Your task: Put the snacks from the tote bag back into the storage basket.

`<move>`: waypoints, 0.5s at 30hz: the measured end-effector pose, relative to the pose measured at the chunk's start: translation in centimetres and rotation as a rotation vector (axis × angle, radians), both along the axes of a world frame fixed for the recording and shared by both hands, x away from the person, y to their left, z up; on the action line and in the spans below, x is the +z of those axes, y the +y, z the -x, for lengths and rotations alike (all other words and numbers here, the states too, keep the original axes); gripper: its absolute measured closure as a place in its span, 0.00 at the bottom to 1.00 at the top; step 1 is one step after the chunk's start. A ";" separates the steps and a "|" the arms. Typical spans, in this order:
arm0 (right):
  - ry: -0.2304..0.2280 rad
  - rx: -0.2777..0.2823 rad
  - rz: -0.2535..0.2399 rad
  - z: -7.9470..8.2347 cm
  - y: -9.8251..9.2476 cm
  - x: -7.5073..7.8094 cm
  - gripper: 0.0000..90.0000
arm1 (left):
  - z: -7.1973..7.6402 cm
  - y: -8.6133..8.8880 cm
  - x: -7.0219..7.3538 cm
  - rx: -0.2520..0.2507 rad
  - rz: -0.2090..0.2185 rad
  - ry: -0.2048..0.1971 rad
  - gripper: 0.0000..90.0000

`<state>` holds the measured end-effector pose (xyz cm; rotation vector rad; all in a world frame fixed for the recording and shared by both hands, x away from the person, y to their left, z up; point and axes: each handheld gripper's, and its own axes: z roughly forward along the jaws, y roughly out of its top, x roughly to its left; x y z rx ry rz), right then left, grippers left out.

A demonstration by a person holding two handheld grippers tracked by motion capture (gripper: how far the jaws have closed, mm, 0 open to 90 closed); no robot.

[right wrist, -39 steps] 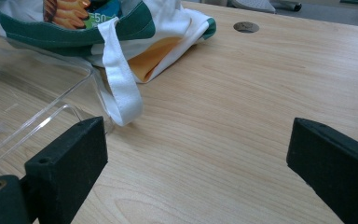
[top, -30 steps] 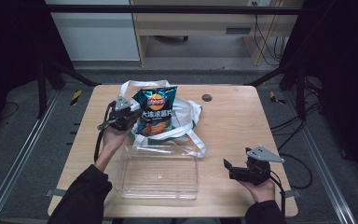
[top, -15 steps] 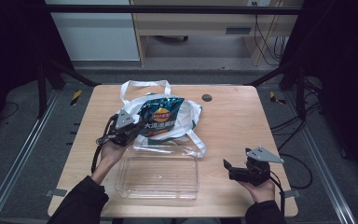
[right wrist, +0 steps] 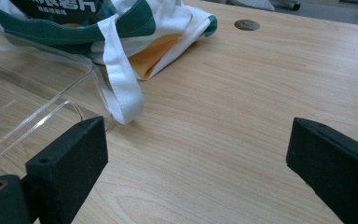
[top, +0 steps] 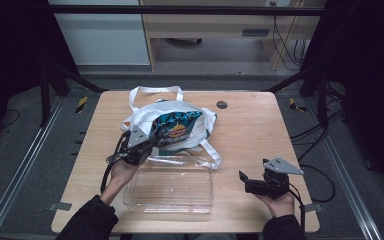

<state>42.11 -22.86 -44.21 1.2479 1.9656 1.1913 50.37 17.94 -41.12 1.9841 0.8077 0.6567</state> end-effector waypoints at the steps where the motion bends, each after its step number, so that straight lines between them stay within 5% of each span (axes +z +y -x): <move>1: 0.001 0.000 -0.001 0.0 0.0 0.0 0.06 | 0.0 0.0 0.0 0.003 0.002 0.002 0.99; 12: -0.002 -0.002 0.001 0.0 0.0 0.0 0.06 | 1.4 0.7 0.9 0.007 0.118 -0.001 0.65; 15: -0.004 -0.002 -0.002 0.0 0.0 0.1 0.06 | 1.5 0.9 1.3 0.041 0.126 0.006 0.52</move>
